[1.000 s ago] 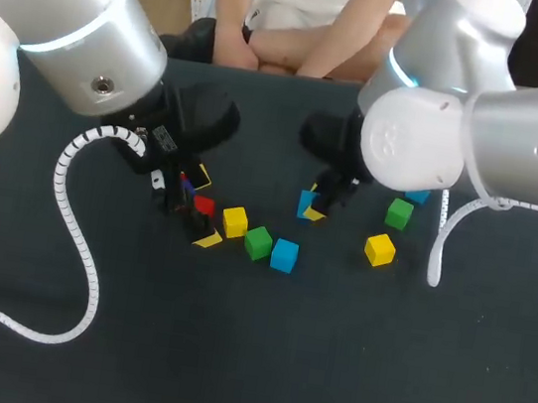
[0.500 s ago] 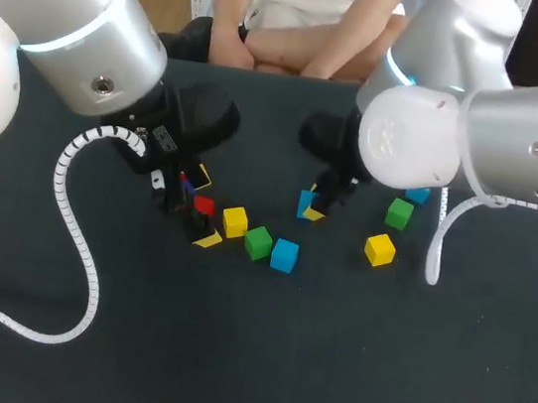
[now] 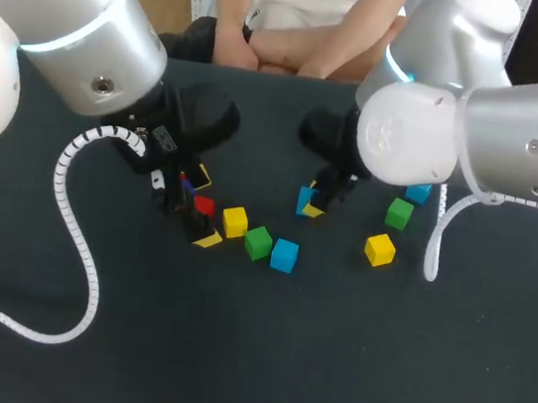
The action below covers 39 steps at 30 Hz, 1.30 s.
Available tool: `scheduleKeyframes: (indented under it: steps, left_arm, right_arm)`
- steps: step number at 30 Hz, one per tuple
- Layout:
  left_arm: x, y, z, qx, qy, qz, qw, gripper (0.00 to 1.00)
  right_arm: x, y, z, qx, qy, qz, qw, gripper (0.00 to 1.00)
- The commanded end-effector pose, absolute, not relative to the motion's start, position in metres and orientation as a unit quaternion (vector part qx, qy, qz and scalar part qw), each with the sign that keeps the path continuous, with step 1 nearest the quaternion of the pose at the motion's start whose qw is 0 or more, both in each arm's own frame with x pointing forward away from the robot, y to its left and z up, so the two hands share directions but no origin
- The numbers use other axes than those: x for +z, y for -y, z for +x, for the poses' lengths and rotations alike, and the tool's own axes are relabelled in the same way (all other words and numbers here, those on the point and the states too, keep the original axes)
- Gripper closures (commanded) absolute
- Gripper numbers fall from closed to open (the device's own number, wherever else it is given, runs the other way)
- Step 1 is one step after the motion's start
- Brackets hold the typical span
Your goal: Place the blue cubes, place green cubes on the blue cubes, place the yellow cubes on the green cubes, then place the red cubes on the yellow cubes, and place purple cube on the red cubes.
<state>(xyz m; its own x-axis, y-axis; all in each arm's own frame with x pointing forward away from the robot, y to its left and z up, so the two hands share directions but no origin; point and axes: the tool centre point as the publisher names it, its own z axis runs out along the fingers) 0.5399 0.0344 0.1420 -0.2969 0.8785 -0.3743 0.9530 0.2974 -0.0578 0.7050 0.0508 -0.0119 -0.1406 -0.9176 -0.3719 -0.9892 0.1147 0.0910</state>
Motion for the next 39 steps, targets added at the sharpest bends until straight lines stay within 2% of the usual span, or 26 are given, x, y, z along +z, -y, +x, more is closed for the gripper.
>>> scheduleKeyframes:
  steps: [1, 39]
  left_arm:
    - [0.1423, -0.0344, 0.5408, -0.136, -0.793, 0.578, 0.136, 0.0]
    - [0.1423, -0.0344, 0.5408, -0.136, -0.793, 0.578, 0.136, 0.0]
  right_arm:
    - [-0.0115, -0.0504, 0.7052, 0.161, -0.738, -0.646, 0.112, 1.0]
    - [-0.0169, -0.0539, 0.7045, 0.161, -0.738, -0.646, 0.106, 1.0]
